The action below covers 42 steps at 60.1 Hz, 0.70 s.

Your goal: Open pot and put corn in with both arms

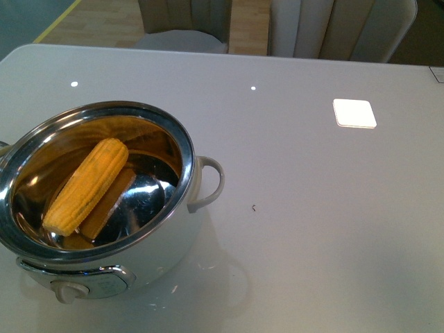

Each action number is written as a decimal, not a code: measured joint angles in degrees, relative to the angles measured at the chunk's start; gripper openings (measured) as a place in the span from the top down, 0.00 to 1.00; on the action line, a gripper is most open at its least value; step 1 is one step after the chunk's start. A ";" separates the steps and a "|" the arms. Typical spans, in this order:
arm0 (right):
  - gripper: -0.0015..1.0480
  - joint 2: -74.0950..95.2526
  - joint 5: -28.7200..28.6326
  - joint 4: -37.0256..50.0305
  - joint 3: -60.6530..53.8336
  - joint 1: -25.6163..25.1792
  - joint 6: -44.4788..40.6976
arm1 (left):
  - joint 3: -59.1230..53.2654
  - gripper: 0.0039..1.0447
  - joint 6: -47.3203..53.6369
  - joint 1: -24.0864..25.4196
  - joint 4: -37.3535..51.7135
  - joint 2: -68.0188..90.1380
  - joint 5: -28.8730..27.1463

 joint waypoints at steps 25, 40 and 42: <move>0.08 0.00 0.00 0.00 0.00 0.00 0.00 | 0.00 0.06 0.00 0.00 0.00 0.00 0.00; 0.08 0.00 0.02 0.00 0.00 0.00 0.00 | 0.00 0.06 0.00 0.00 0.00 0.00 0.00; 0.08 0.00 0.02 0.00 0.00 0.00 0.00 | 0.00 0.06 0.00 0.00 0.00 0.00 0.00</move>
